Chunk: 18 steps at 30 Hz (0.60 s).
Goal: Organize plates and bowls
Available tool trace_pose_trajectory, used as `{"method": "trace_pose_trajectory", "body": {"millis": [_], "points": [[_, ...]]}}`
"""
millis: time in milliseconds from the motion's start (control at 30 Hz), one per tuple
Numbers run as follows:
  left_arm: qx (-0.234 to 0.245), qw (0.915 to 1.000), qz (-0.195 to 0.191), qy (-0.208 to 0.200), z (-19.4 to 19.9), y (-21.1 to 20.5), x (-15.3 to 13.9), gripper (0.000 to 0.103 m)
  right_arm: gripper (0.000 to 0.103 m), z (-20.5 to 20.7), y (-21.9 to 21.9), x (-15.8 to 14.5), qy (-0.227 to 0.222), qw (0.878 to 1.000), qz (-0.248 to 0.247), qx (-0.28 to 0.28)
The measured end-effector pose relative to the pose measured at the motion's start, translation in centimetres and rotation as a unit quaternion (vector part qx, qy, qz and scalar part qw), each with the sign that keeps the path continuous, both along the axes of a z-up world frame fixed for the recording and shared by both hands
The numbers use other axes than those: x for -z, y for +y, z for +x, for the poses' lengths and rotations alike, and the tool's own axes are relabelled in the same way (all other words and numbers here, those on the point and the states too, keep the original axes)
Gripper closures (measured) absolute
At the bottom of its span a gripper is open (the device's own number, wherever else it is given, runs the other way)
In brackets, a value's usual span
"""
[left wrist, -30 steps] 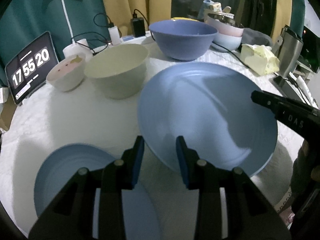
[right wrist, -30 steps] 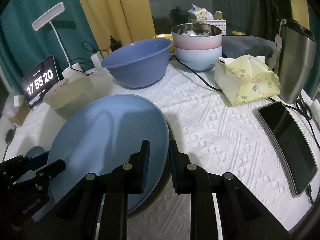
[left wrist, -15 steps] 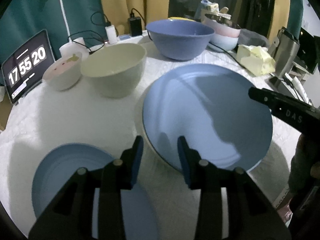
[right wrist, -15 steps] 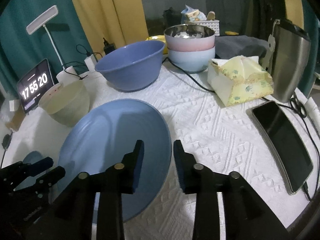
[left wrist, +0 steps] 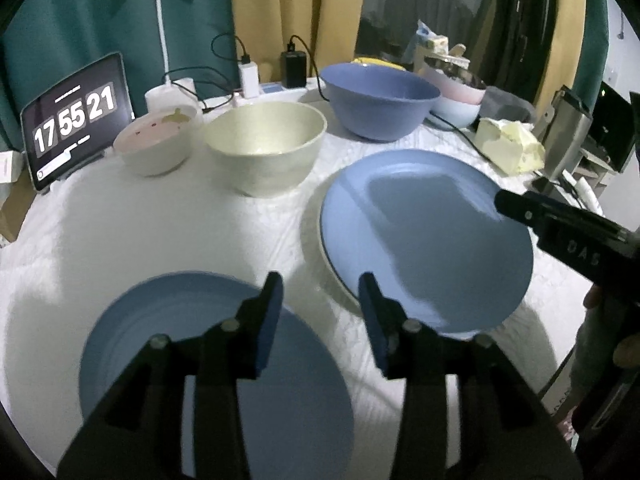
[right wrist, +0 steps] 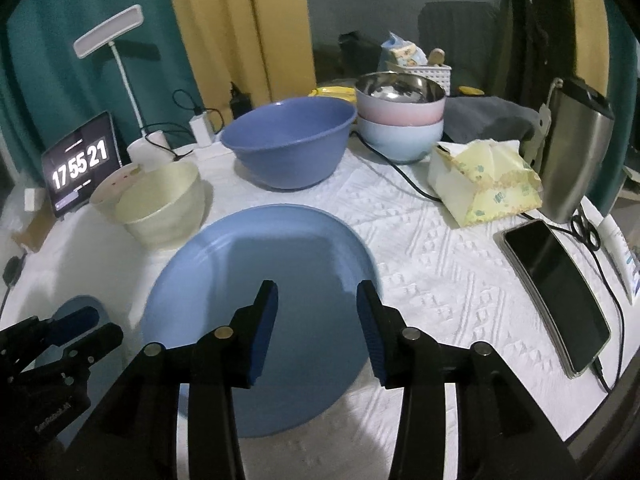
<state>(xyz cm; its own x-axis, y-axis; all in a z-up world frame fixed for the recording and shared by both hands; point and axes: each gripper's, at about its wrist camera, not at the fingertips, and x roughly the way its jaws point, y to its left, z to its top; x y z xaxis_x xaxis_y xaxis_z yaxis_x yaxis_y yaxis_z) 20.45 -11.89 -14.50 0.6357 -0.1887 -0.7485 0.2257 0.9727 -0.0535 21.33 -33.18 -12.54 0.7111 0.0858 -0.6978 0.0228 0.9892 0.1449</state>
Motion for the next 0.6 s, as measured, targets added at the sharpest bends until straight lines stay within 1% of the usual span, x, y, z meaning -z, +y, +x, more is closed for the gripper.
{"method": "trace_pose_trajectory", "body": {"millis": [100,400,600], "points": [[-0.003,0.9999,-0.009,-0.007,-0.6,0.8,-0.3,0.057,0.06,-0.3,1.0,-0.4,-0.002,1.0,-0.004,-0.007],[-0.02,0.9992,-0.03,-0.019,-1.9,3.7,-0.9,0.056,0.06,-1.3,4.0,-1.3,-0.006,0.999,-0.016,-0.027],[-0.022,0.9987,-0.041,-0.022,-2.9,5.1,-0.8,0.056,0.06,-2.1,6.3,-1.7,-0.005,0.999,-0.024,-0.043]]}}
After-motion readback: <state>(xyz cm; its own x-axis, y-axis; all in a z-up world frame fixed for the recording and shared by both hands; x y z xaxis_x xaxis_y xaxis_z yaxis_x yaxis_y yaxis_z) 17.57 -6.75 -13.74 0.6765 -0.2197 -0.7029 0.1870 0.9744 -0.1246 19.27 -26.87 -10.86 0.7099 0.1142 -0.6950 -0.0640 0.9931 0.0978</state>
